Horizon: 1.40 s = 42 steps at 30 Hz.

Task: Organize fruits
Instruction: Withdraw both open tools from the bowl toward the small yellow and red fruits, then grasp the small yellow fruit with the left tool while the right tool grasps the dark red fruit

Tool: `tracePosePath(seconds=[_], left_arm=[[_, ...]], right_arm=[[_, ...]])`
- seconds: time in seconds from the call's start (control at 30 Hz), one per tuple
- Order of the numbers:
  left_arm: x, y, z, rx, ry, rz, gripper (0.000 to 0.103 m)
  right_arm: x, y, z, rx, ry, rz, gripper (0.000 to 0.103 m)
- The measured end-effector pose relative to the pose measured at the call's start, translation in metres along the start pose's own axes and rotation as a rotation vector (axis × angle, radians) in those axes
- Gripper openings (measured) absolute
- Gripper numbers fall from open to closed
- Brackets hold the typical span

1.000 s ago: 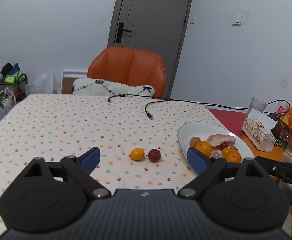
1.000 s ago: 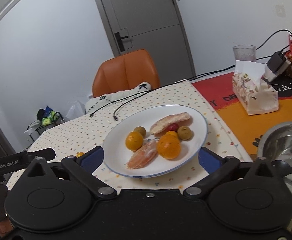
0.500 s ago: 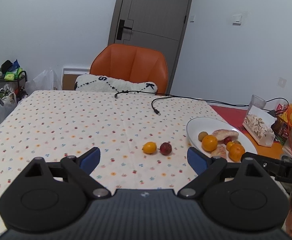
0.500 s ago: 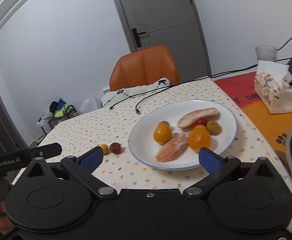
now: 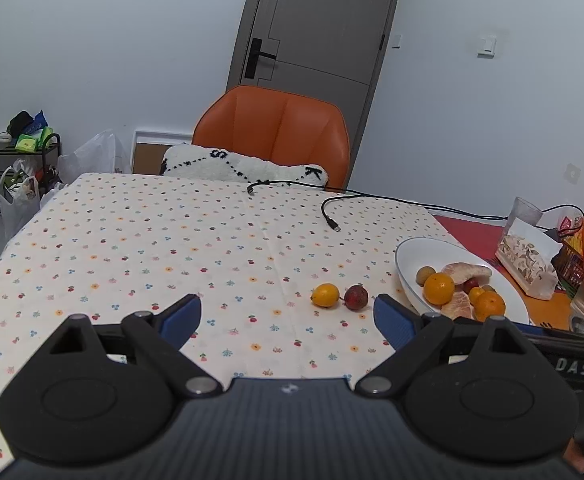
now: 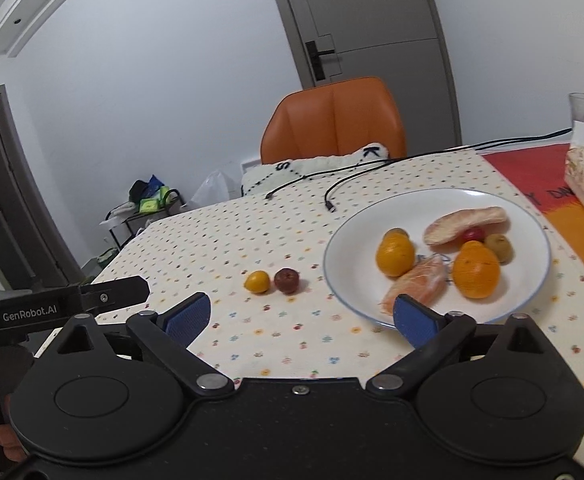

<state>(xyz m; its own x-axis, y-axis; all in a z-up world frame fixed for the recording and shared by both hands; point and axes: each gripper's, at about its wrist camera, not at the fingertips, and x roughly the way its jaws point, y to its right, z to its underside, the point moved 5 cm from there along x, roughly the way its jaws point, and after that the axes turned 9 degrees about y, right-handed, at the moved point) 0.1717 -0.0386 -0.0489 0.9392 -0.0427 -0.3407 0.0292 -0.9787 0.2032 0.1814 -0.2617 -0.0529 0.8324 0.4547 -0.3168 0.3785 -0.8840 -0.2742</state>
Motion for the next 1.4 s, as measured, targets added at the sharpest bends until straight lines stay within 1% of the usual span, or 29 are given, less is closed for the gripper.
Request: tracePosePath(seconds=[0.07,0.17,0.3,0.4,0.47,0.5,0.53,0.67,0.73,0.97,1.07,1.23,1.33,1.4], left_arm=[[0.002,-0.001,0.0,-0.002,-0.005,0.001,0.091],[0.006,-0.002,0.001,-0.007,-0.011,0.002,0.09],[0.013,-0.003,0.001,-0.012,-0.018,-0.003,0.09],[0.017,-0.003,0.0,-0.008,-0.02,0.0,0.087],[0.021,-0.003,-0.001,-0.011,-0.028,0.008,0.083],[0.023,-0.004,-0.001,-0.012,-0.032,0.011,0.081],[0.026,-0.004,-0.001,-0.014,-0.037,0.013,0.078],[0.035,-0.004,0.0,-0.027,-0.058,0.028,0.066],[0.041,-0.005,0.0,-0.033,-0.07,0.033,0.063],[0.059,-0.007,0.001,-0.064,-0.105,0.052,0.05],[0.068,-0.006,0.002,-0.074,-0.122,0.063,0.048],[0.084,-0.004,0.004,-0.085,-0.146,0.076,0.044],[0.093,0.0,0.006,-0.087,-0.161,0.087,0.044],[0.099,0.001,0.007,-0.095,-0.172,0.093,0.044]], right_arm=[[0.004,-0.002,0.002,0.001,-0.01,-0.006,0.084],[0.011,-0.005,0.004,0.002,-0.021,-0.01,0.076],[0.018,-0.01,0.005,-0.013,-0.029,-0.005,0.073],[0.024,-0.012,0.006,-0.018,-0.039,-0.009,0.067],[0.028,-0.014,0.006,-0.022,-0.047,-0.009,0.063],[0.031,-0.015,0.005,-0.023,-0.05,-0.009,0.062],[0.033,-0.016,0.005,-0.023,-0.052,-0.009,0.062],[0.042,-0.02,0.003,-0.037,-0.063,-0.012,0.053],[0.047,-0.022,0.003,-0.046,-0.072,-0.011,0.05],[0.064,-0.026,0.002,-0.073,-0.099,-0.002,0.043],[0.072,-0.026,0.001,-0.085,-0.111,0.001,0.04],[0.081,-0.024,0.002,-0.096,-0.13,0.004,0.039],[0.083,-0.022,0.004,-0.1,-0.143,0.0,0.035],[0.084,-0.021,0.004,-0.1,-0.147,0.0,0.035]])
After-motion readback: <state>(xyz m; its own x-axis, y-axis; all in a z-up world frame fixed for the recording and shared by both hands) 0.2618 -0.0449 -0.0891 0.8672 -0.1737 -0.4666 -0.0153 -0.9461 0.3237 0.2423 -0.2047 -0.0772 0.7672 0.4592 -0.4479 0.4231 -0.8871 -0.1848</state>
